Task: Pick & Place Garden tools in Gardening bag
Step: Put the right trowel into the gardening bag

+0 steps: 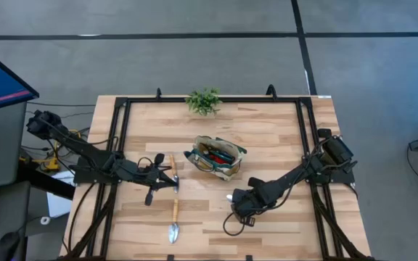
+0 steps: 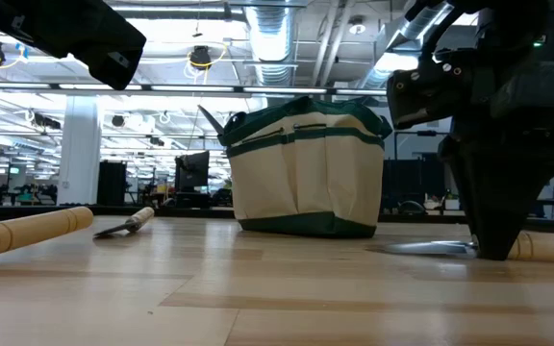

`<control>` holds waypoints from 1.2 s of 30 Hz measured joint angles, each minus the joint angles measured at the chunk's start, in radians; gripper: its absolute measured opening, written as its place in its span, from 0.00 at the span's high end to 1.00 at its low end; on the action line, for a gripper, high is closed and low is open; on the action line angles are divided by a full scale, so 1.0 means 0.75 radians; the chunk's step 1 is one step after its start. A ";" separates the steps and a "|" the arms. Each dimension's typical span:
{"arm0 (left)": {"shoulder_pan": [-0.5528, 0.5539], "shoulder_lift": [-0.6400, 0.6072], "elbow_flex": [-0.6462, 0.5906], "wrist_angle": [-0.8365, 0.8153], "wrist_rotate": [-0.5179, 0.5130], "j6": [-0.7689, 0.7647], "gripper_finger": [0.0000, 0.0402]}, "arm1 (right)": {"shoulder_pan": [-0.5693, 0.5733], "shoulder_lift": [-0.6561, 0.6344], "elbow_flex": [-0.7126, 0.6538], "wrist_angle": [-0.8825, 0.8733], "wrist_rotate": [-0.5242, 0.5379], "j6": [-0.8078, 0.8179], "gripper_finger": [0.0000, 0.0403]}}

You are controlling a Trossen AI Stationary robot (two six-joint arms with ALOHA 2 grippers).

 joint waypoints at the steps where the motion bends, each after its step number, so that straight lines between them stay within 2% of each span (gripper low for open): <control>1: 0.000 0.000 0.000 0.000 0.000 0.000 0.99 | 0.000 0.000 0.000 -0.001 0.002 0.000 0.85; 6: 0.000 0.000 0.000 0.000 0.000 0.000 0.99 | 0.006 0.000 -0.001 -0.001 0.026 0.007 0.86; 11: 0.000 0.000 0.000 0.000 0.001 0.000 0.99 | 0.057 -0.049 -0.013 -0.027 0.150 0.045 0.86; 15: 0.000 0.000 0.000 0.000 0.001 0.000 0.99 | 0.141 -0.156 -0.007 -0.006 0.431 0.139 0.86; 20: 0.000 0.000 0.000 0.000 0.001 0.000 0.99 | 0.250 -0.264 -0.006 0.000 0.868 0.234 0.86; 26: 0.000 0.000 0.000 0.000 0.000 0.000 0.99 | 0.327 -0.299 -0.006 0.010 1.341 0.295 0.86; 31: 0.000 0.000 0.000 0.000 0.001 0.000 0.99 | 0.313 -0.225 -0.006 0.038 1.641 0.338 0.86; 36: 0.000 0.000 0.000 0.000 0.000 0.004 0.99 | 0.254 -0.113 -0.006 0.033 1.823 0.442 0.86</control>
